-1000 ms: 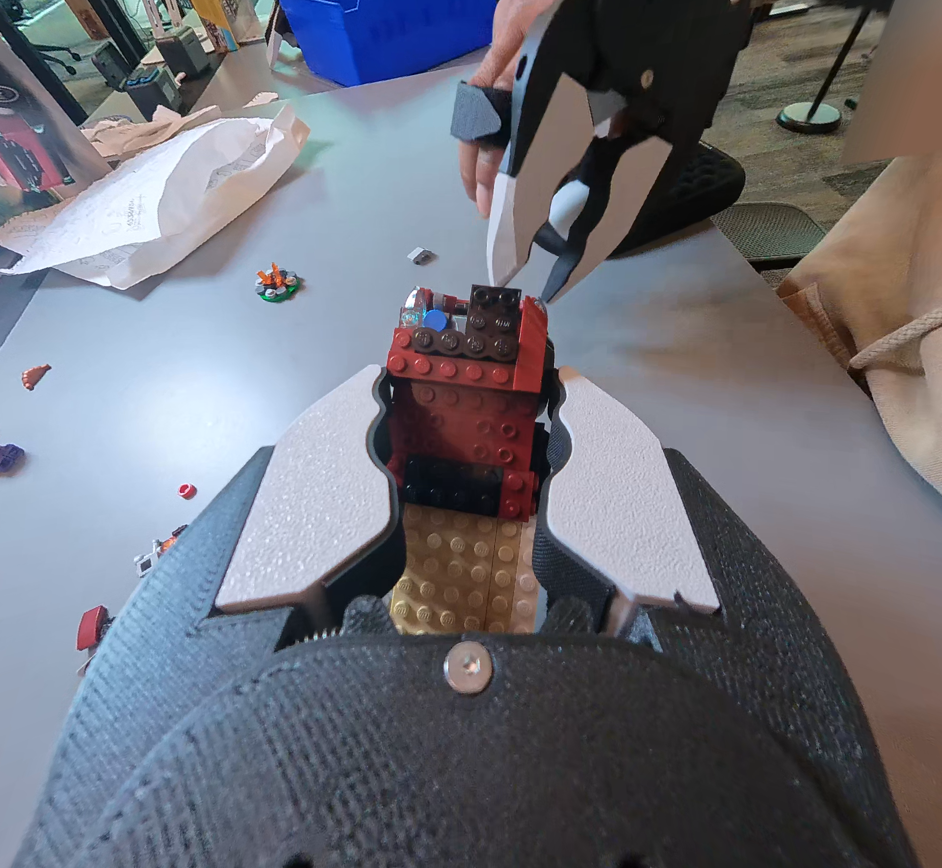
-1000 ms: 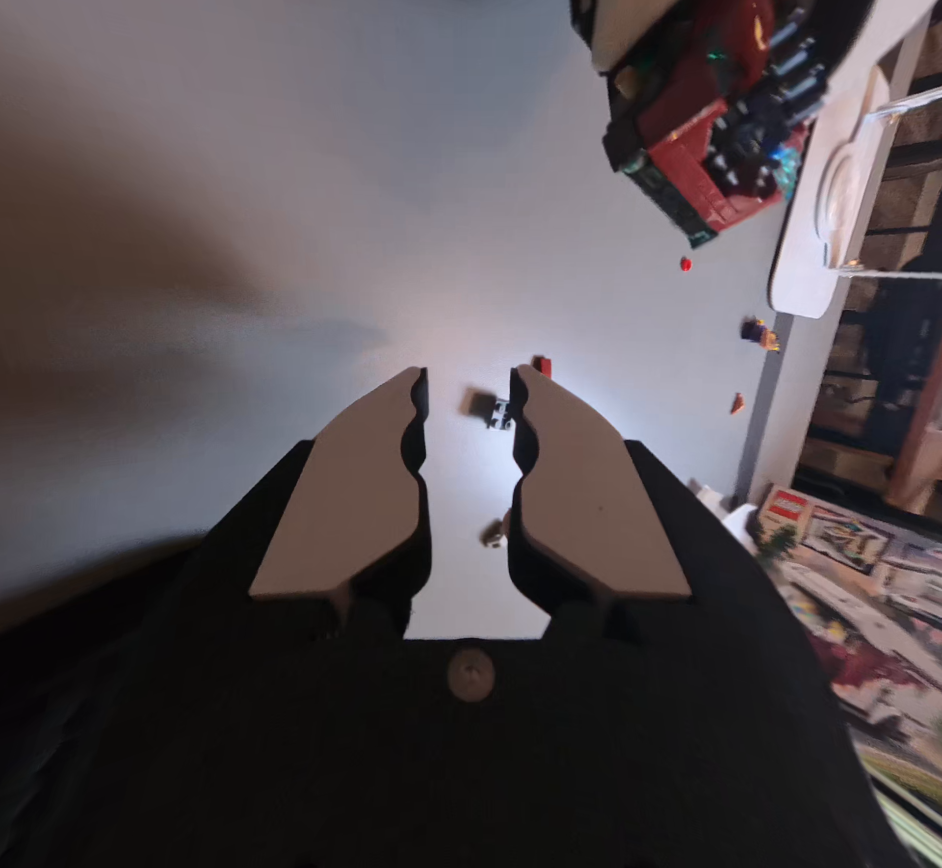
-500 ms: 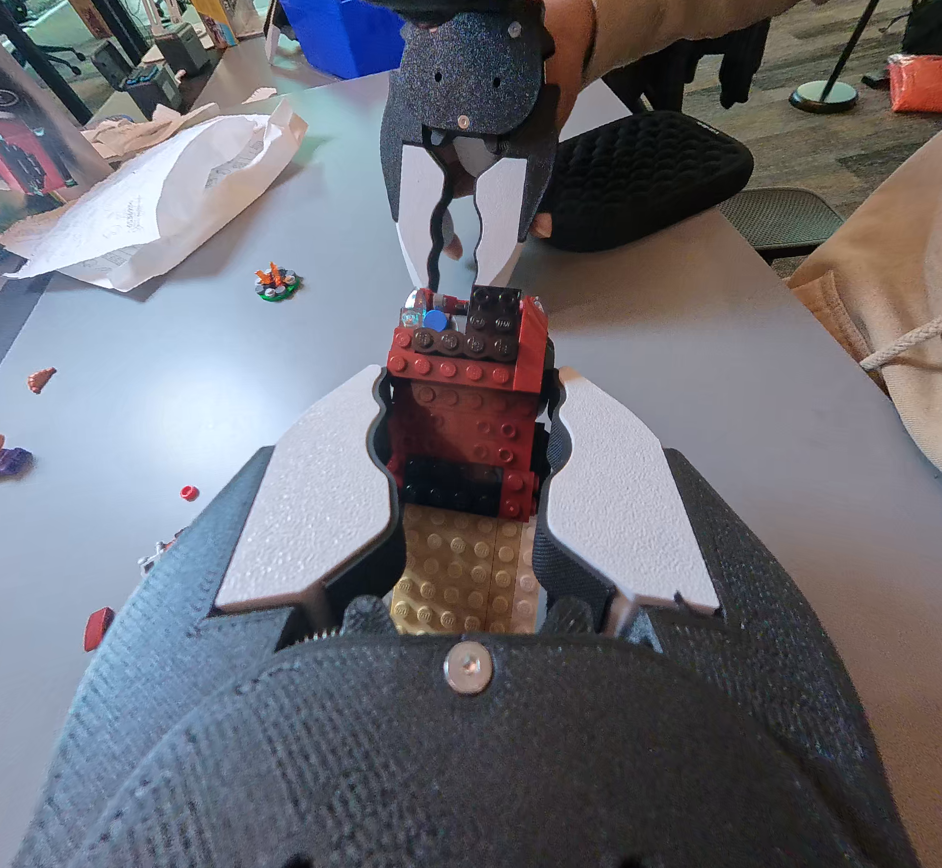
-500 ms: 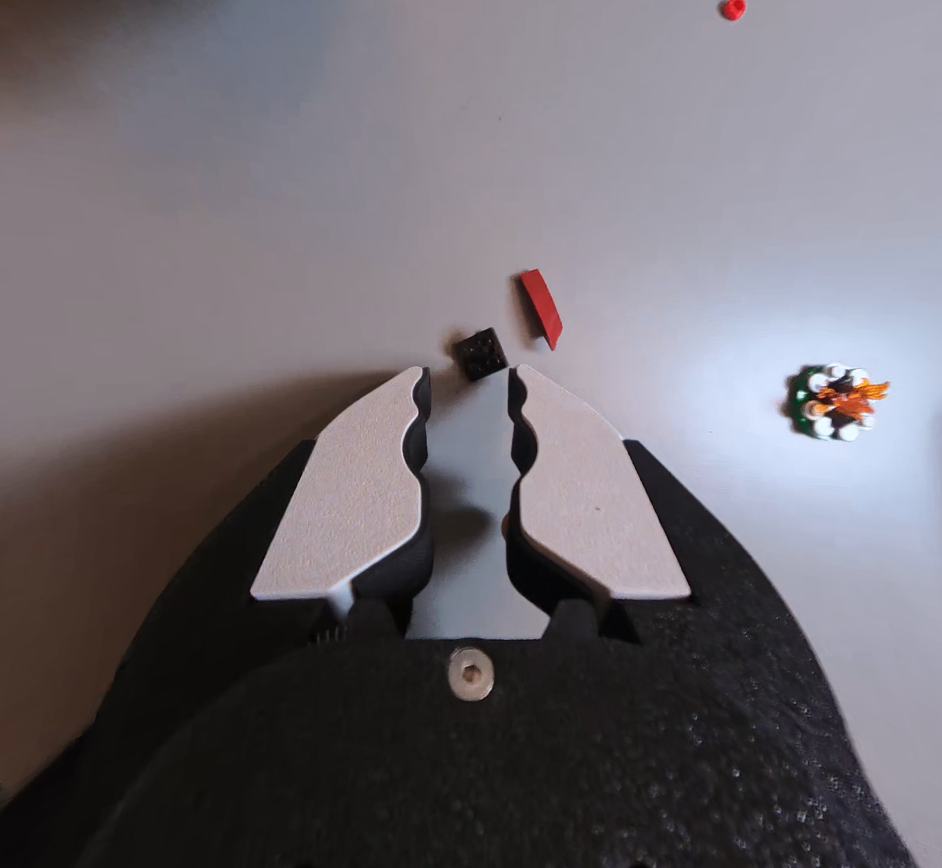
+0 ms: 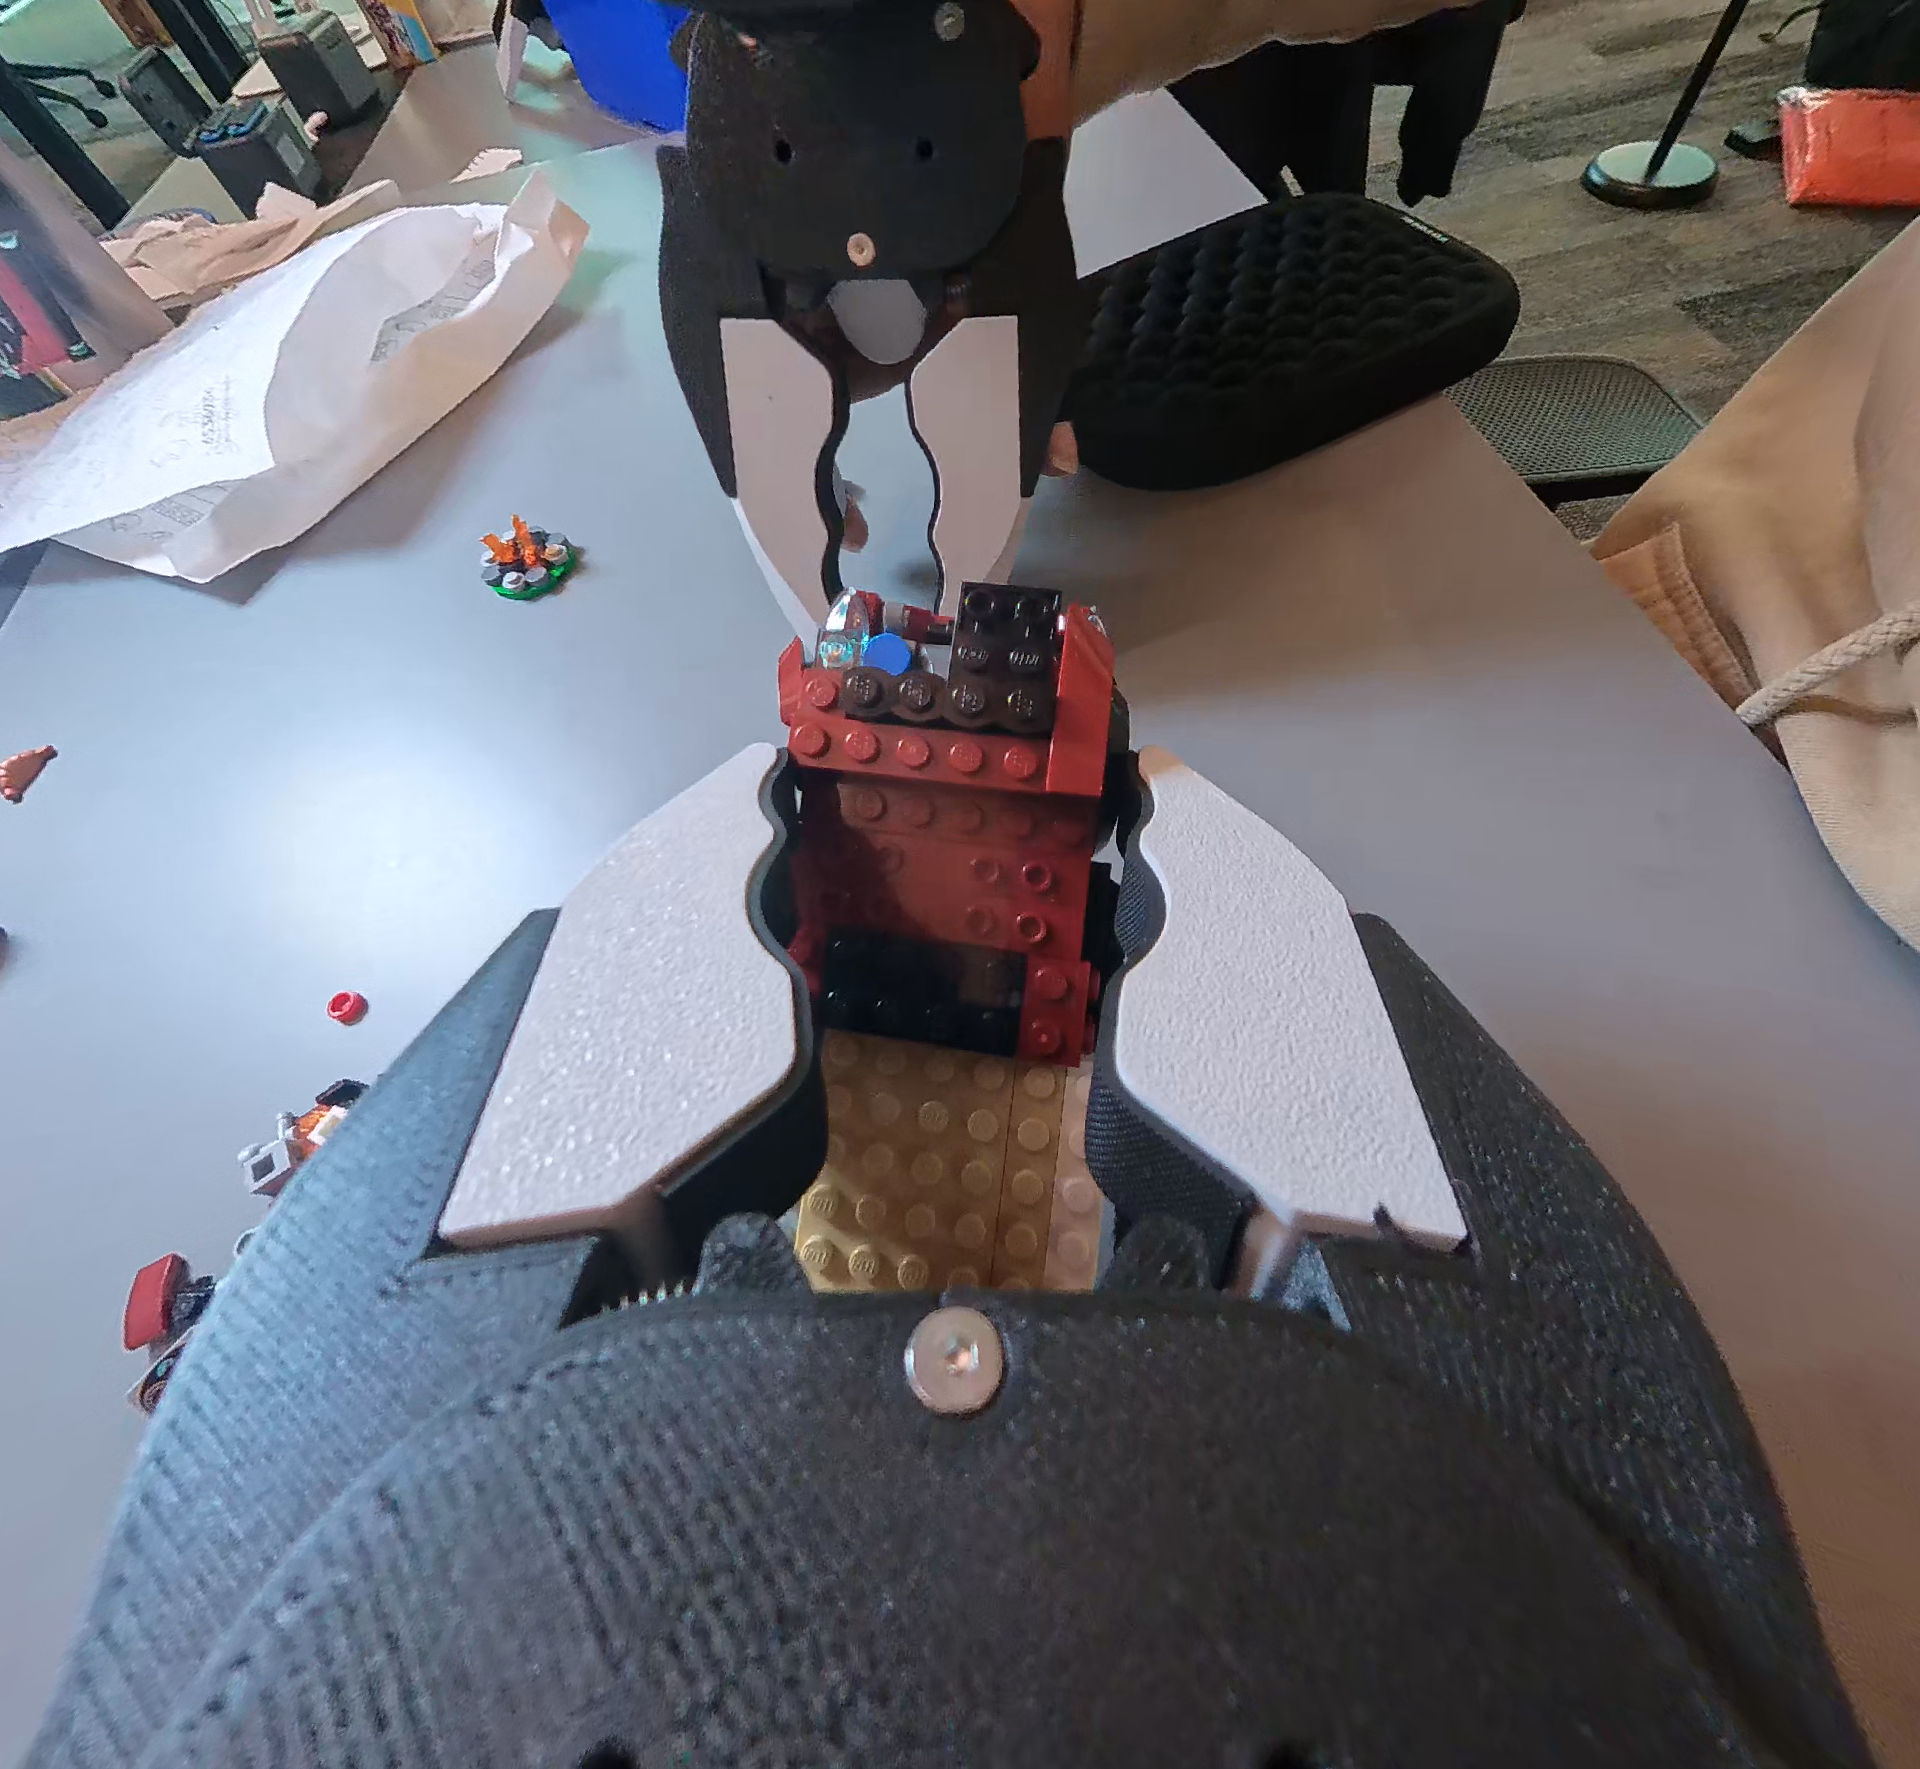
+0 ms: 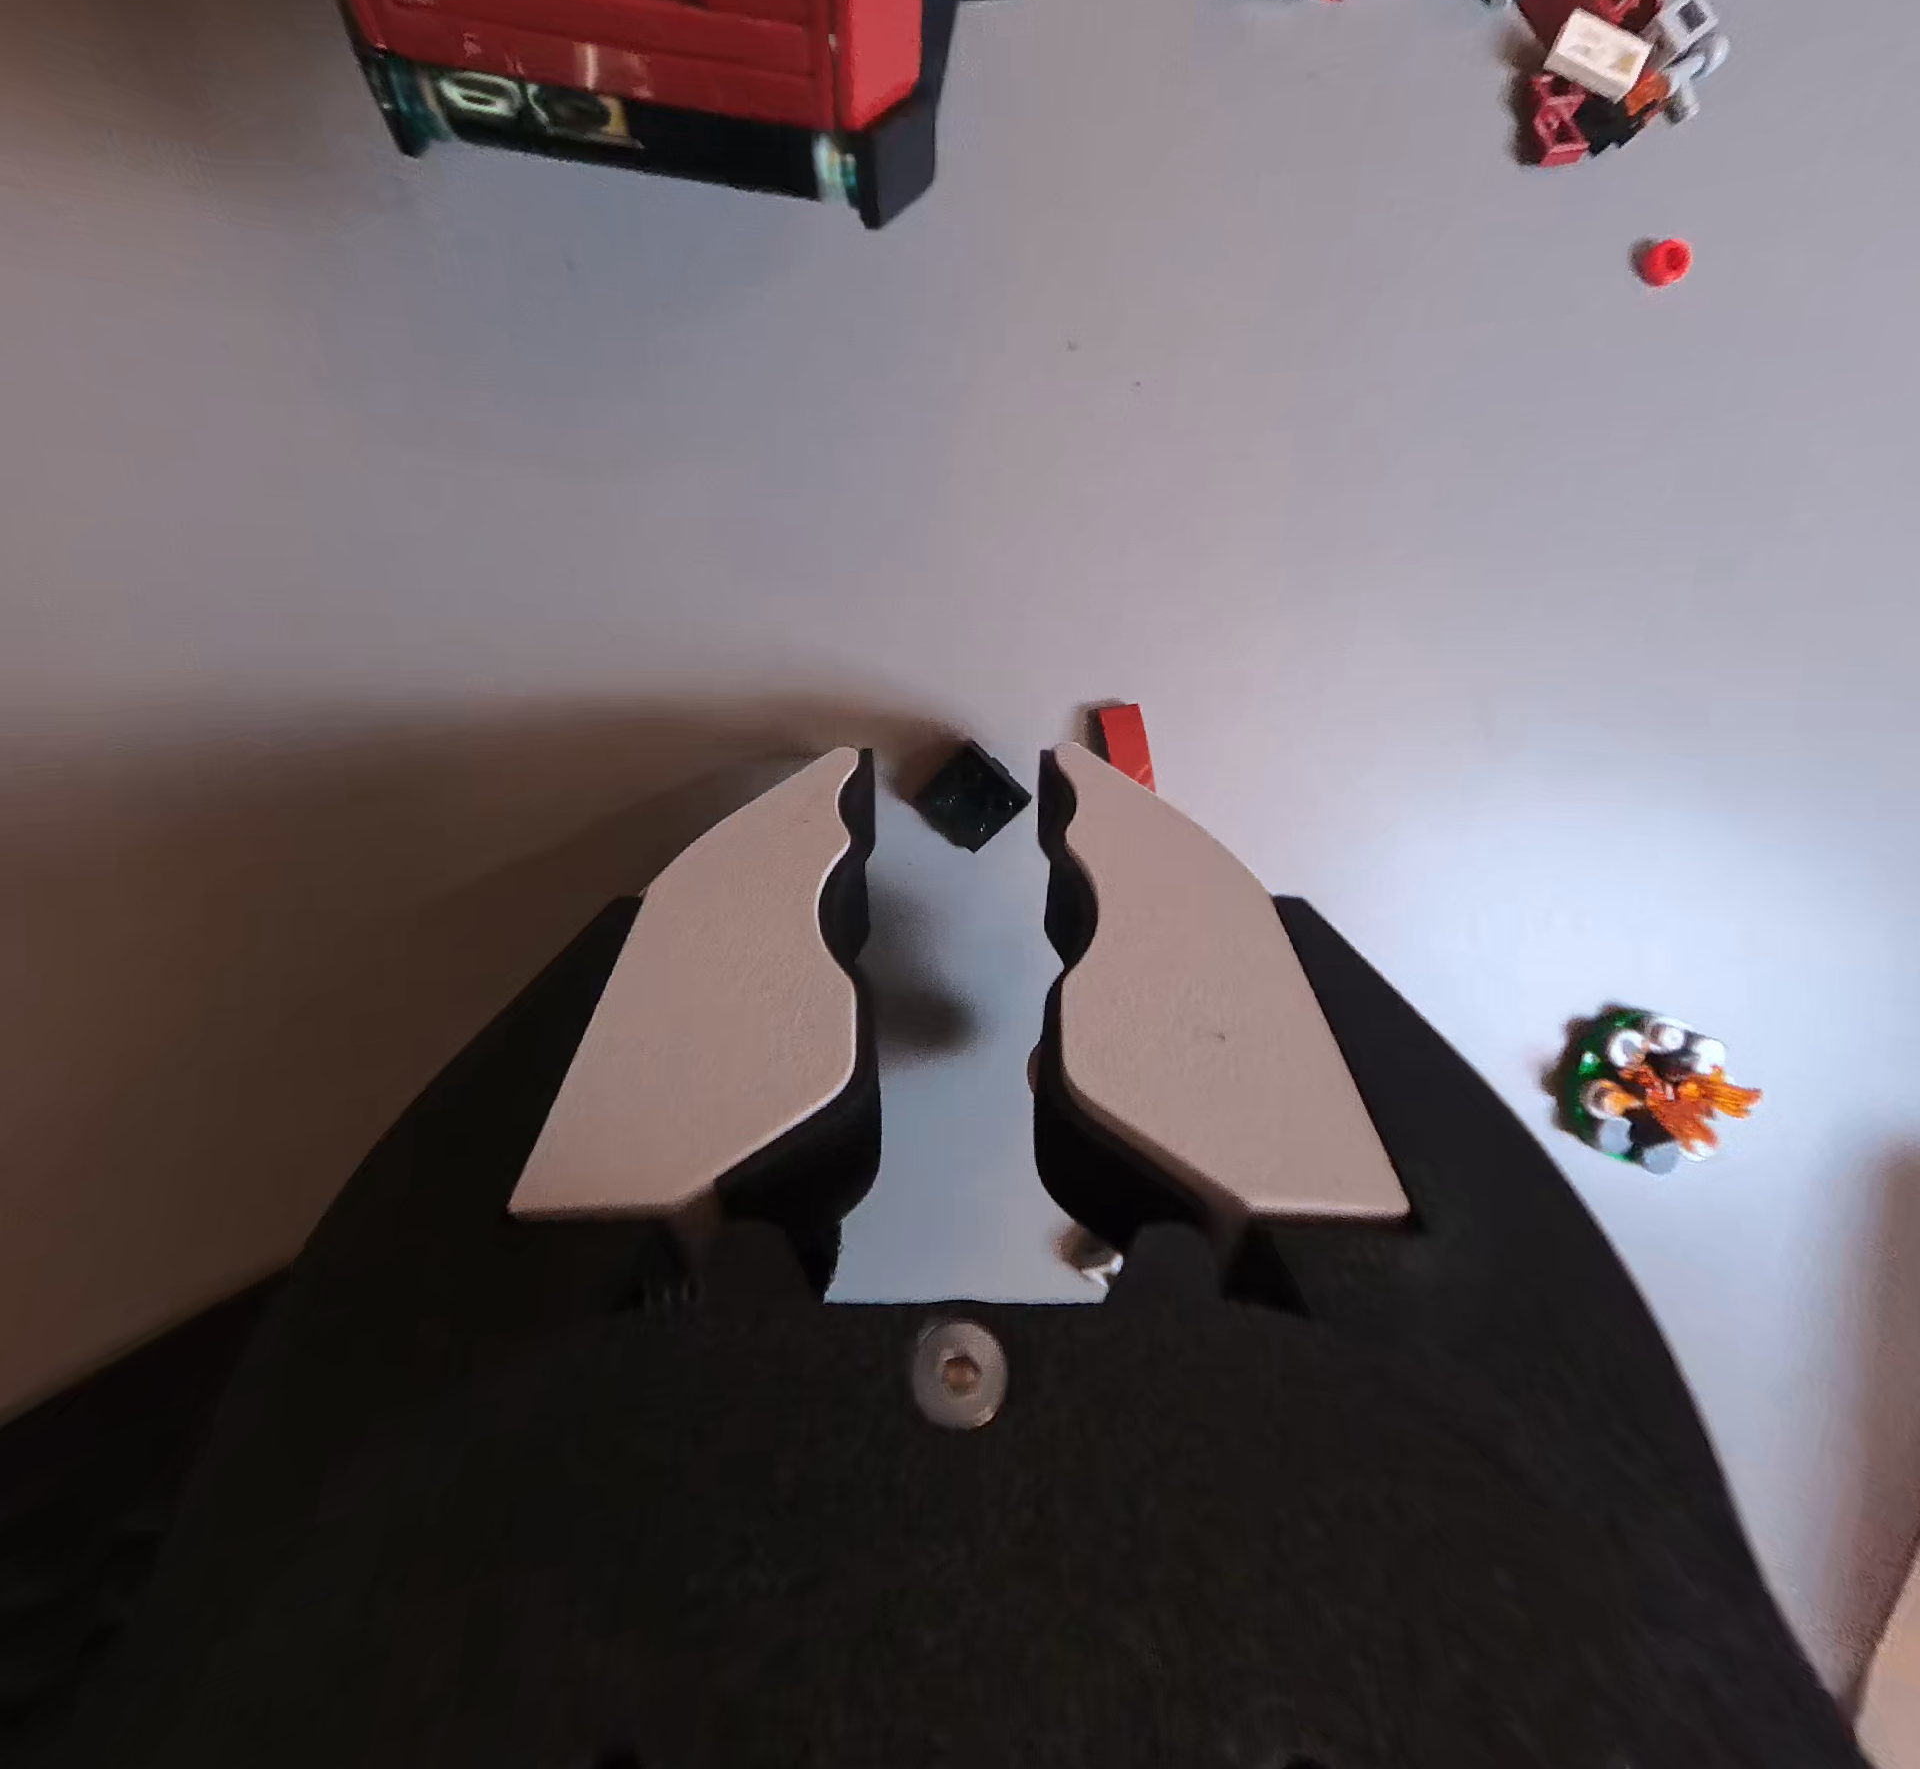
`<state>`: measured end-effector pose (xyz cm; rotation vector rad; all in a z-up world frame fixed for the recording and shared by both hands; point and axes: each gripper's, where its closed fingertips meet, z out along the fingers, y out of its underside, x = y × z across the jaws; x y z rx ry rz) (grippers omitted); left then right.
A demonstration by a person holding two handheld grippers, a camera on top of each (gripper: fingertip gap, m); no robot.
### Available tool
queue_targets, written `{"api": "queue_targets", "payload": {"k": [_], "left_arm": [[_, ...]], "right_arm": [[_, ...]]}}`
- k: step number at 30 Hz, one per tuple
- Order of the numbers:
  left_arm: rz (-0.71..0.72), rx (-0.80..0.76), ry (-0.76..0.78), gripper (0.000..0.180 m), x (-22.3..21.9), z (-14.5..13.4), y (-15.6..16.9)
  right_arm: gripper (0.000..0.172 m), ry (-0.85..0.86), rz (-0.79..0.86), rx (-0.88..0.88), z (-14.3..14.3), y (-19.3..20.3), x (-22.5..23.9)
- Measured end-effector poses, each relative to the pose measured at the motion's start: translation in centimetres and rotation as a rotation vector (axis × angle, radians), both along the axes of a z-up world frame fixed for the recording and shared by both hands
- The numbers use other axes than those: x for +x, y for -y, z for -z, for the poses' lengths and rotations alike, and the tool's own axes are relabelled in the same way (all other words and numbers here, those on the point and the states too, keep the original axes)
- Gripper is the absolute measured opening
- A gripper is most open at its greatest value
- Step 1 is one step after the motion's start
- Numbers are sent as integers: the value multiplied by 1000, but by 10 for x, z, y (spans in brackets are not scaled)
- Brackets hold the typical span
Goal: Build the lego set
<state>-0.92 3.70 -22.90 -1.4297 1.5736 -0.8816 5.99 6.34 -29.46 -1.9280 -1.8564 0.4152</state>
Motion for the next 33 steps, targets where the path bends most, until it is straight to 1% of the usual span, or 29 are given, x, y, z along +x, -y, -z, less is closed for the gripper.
{"api": "queue_targets", "payload": {"k": [4, 7, 10, 12, 16, 19, 21, 25, 29, 33], "left_arm": [[4, 0, 1, 60, 0, 0, 1], [6, -1, -2, 60, 1, 1, 1], [8, 0, -5, 60, 1, 1, 2], [10, 1, -7, 60, 2, 2, 3], [23, 1, -5, 60, 3, 2, 6], [32, 11, -8, 60, 4, 2, 9], [28, 15, -12, 60, 4, 2, 8], [18, 9, -11, 60, 3, 3, 5], [17, 3, -13, 60, 2, 5, 4], [23, 3, -22, 60, 3, 7, 6]], "right_arm": [[30, -29, 34, -93, 0, 9, 8], [30, -42, 67, -146, -1, 22, 19], [29, -44, 66, -211, -3, 42, 29], [27, -62, 56, -179, -7, 43, 30], [26, -104, 18, -23, -12, 20, 21], [27, -120, 4, -55, -8, 11, 9], [27, -96, -3, -78, -3, 12, 6], [27, -68, 9, -93, 0, 24, 15], [27, -69, 16, -102, -4, 38, 27], [27, -78, 14, -57, -6, 30, 29]]}}
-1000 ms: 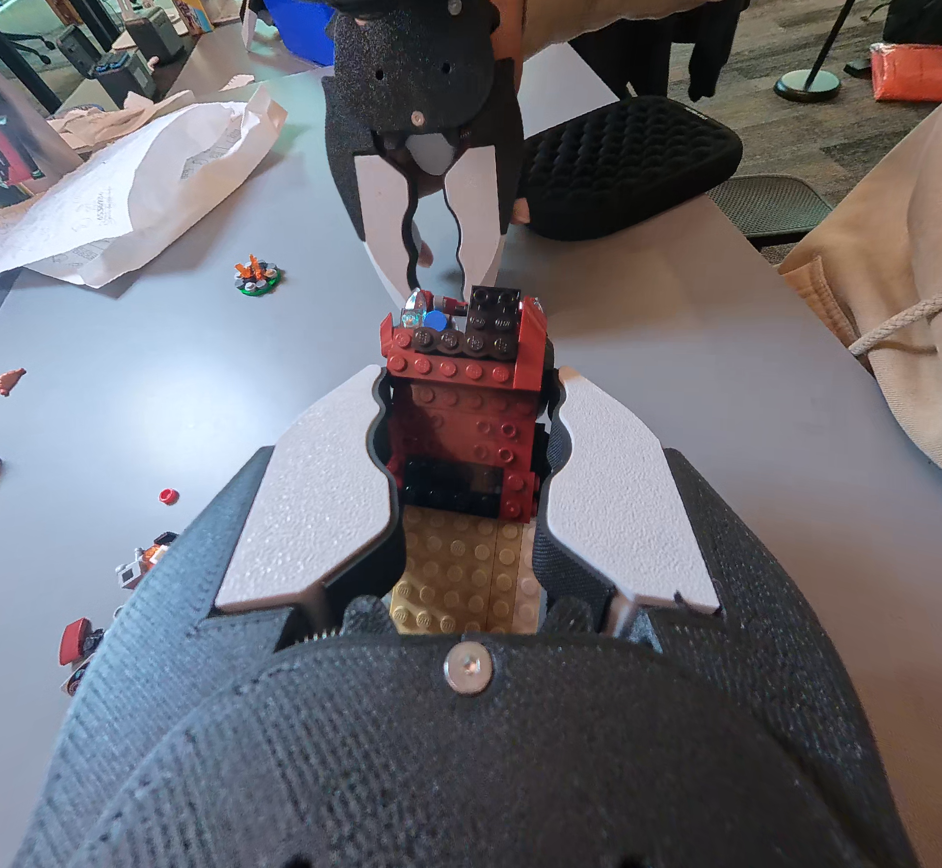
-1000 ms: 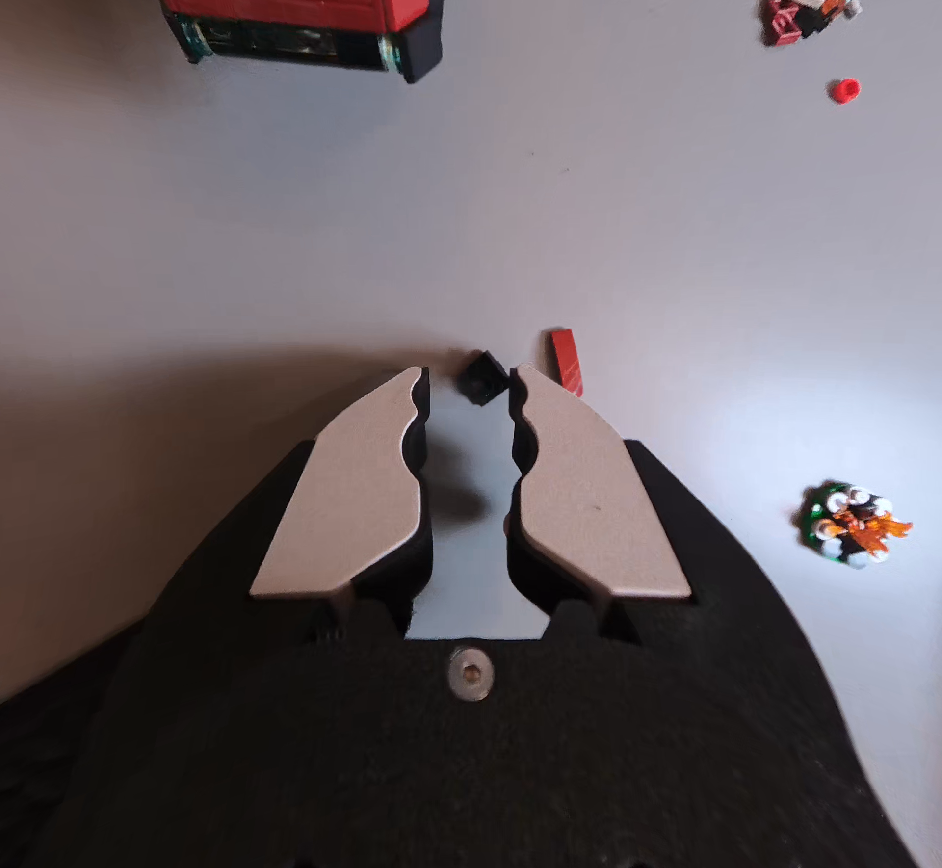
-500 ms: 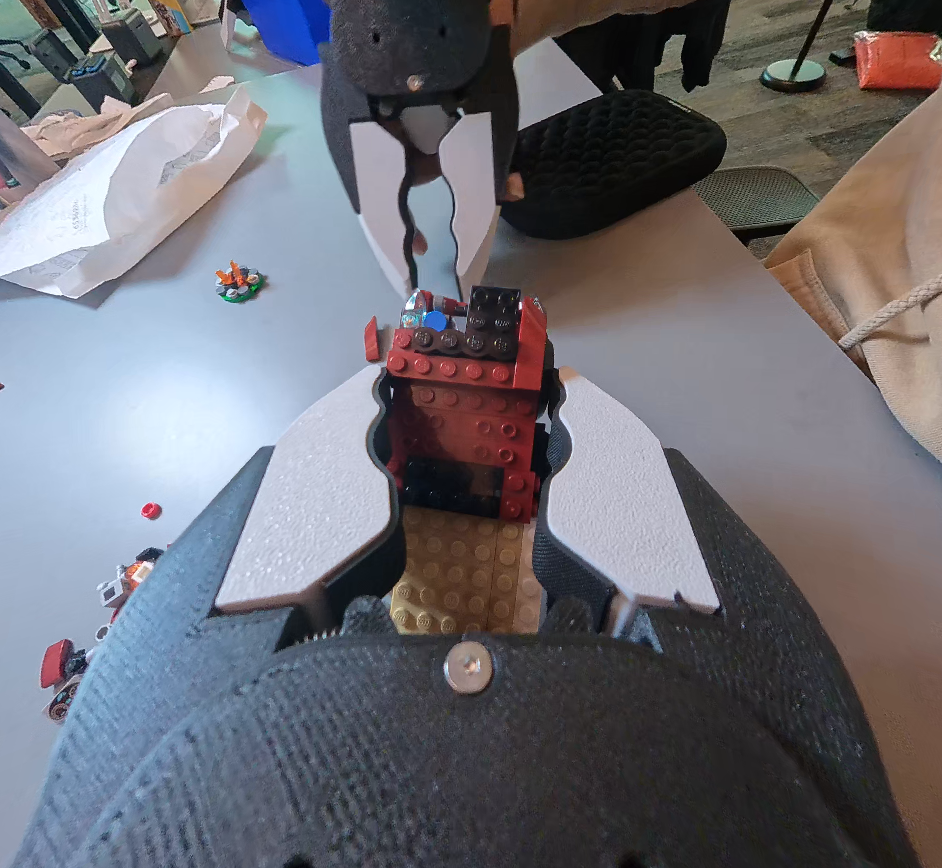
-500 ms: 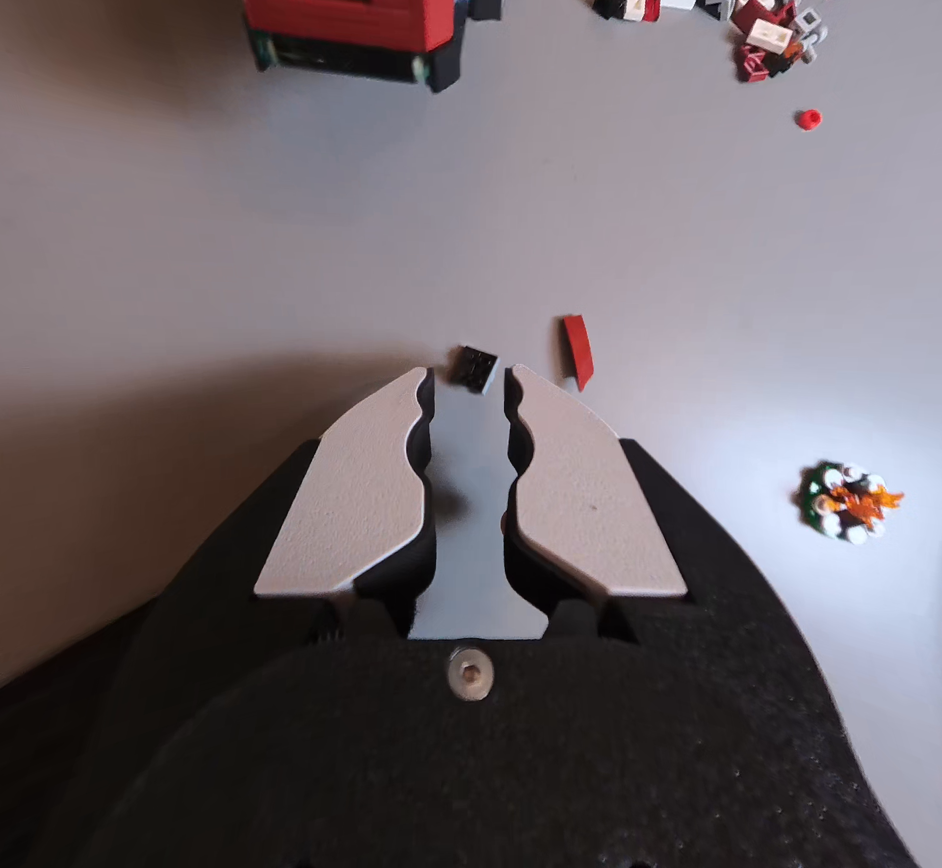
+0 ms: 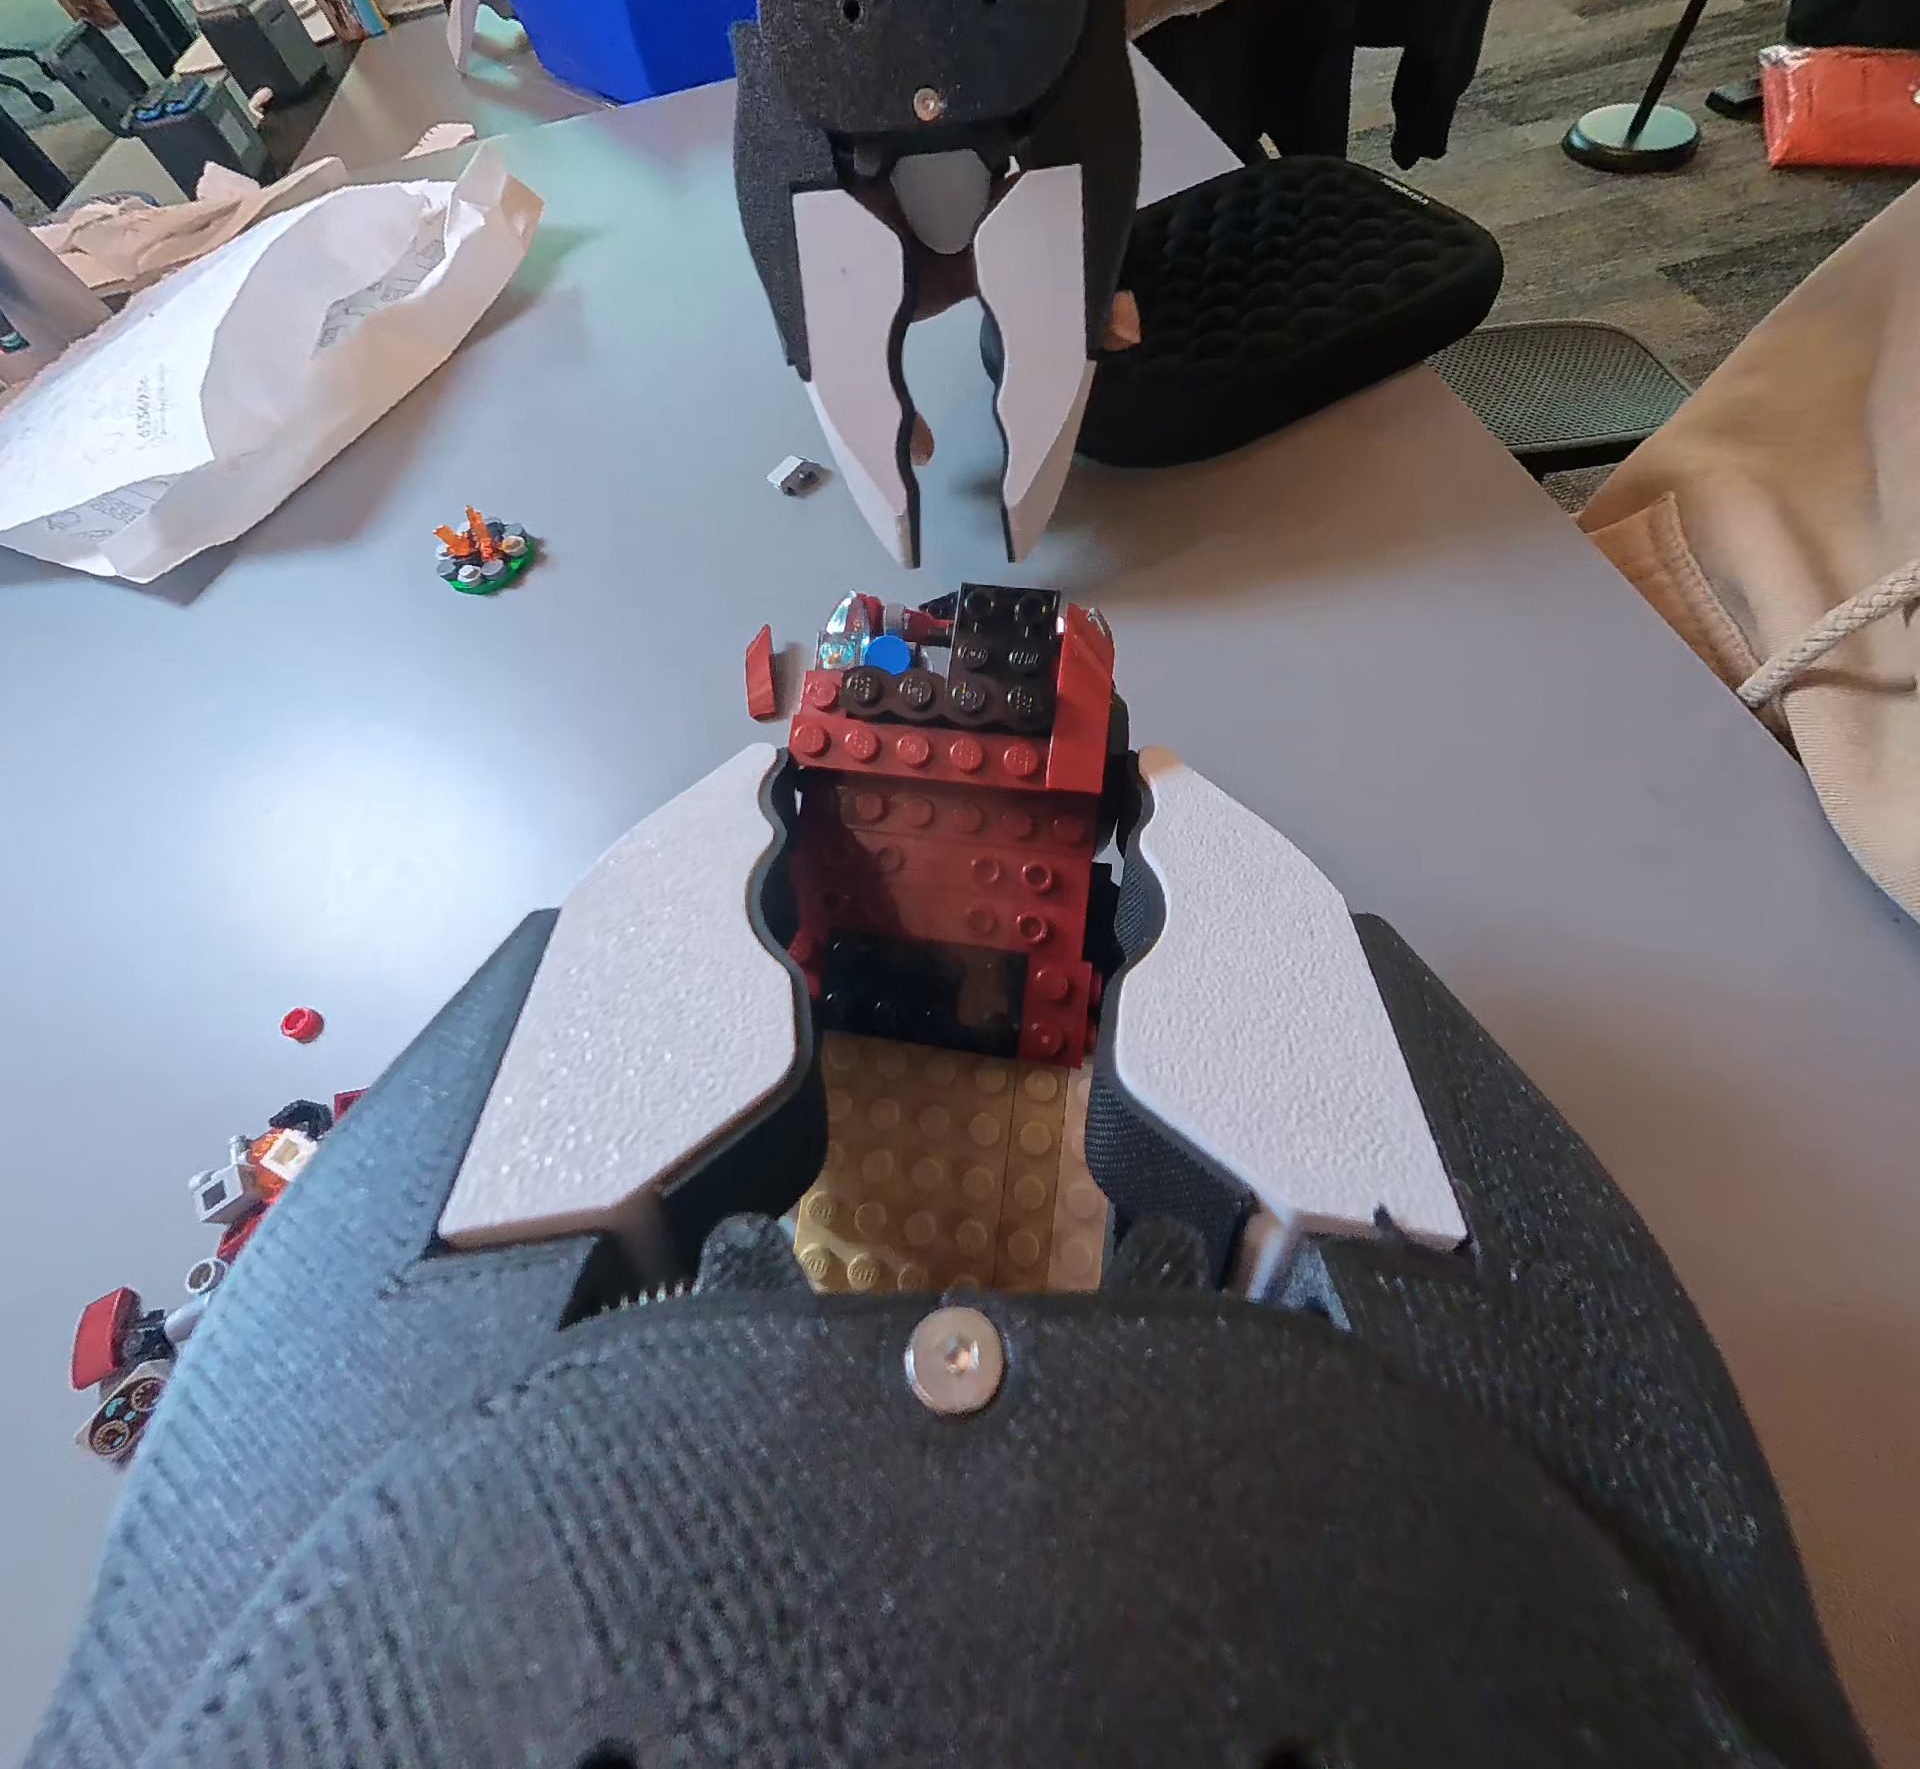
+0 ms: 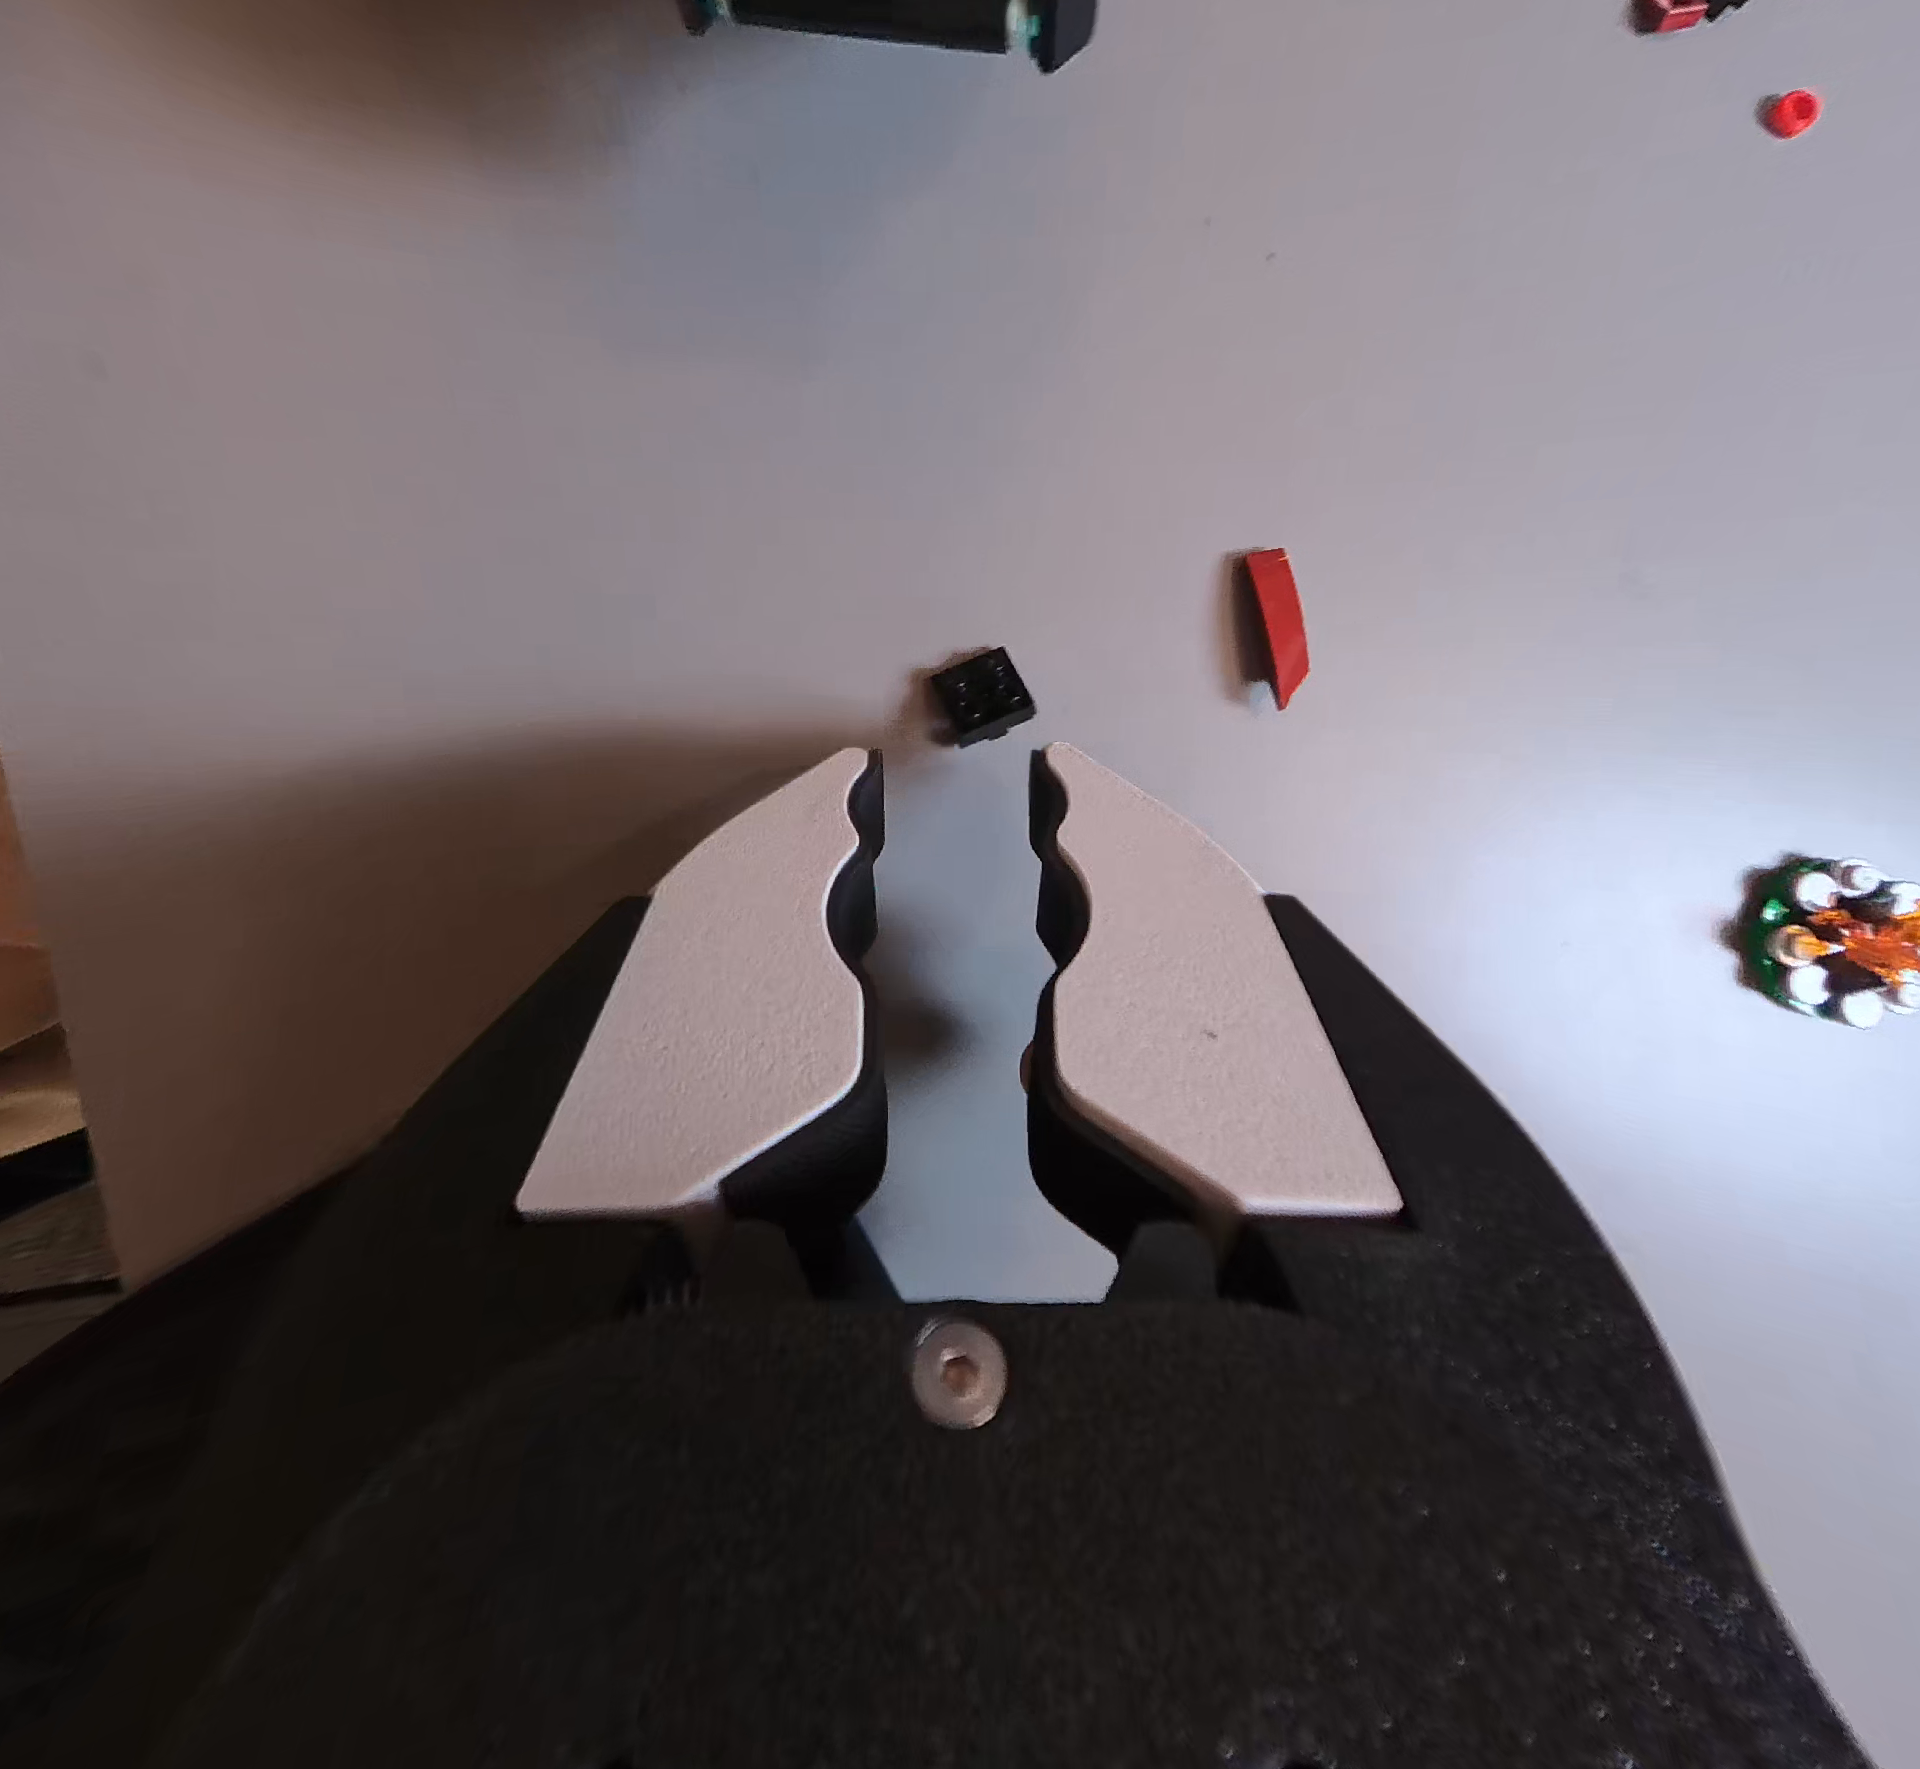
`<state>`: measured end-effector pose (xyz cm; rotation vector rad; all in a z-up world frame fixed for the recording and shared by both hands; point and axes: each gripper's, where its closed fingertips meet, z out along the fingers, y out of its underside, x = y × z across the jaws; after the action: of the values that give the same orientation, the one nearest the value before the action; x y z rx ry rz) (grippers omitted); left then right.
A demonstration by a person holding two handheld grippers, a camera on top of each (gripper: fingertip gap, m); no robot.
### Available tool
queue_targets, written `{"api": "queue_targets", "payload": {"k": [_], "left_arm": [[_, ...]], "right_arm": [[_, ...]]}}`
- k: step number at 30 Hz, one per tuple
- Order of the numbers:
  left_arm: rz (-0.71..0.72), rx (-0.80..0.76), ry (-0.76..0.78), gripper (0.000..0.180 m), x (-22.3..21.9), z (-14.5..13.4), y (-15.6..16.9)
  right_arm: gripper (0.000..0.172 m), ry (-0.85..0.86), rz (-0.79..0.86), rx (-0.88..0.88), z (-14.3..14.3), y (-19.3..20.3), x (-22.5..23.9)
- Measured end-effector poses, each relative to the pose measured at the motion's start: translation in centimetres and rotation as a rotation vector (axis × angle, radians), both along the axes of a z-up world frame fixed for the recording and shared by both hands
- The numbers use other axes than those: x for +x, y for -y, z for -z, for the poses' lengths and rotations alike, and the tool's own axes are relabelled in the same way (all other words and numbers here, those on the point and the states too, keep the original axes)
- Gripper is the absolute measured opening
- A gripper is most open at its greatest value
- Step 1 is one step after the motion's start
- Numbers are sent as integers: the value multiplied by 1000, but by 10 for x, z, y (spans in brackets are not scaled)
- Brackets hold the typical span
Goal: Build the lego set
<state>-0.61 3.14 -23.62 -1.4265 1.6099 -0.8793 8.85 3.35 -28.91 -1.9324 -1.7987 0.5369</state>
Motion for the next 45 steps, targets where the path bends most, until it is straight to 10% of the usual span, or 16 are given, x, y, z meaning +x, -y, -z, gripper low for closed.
{"api": "queue_targets", "payload": {"k": [45], "left_arm": [[-4, 8, 28, 60, 4, -4, 2]], "right_arm": [[29, -32, -6, -22, 7, 3, -16]]}}
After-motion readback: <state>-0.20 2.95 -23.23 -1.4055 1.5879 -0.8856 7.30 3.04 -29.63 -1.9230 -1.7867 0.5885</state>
